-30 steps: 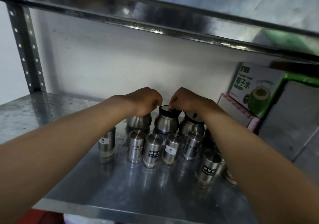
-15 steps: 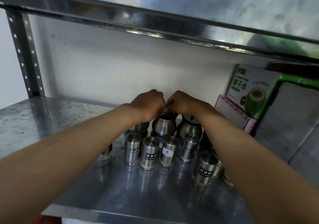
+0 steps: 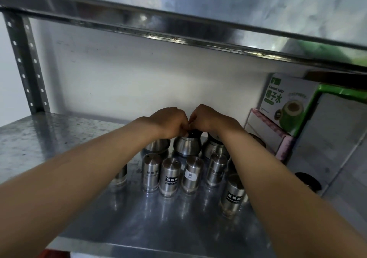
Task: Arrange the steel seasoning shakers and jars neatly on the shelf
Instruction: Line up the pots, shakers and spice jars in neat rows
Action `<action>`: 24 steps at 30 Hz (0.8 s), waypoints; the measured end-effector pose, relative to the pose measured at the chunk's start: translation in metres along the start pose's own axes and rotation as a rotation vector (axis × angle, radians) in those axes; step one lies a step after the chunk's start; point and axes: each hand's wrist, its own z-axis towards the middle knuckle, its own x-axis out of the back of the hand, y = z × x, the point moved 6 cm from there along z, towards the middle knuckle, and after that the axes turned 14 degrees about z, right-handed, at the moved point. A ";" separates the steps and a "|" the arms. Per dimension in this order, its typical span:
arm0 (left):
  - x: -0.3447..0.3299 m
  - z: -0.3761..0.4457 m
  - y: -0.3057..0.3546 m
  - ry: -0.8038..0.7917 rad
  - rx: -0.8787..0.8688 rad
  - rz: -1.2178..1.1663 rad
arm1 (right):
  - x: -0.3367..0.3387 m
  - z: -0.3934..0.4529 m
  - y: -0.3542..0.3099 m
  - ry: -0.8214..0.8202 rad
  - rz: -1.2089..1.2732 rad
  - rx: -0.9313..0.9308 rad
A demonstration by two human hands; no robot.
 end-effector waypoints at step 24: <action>-0.004 0.000 -0.025 0.103 0.087 -0.202 | 0.003 -0.014 -0.006 -0.024 0.033 0.075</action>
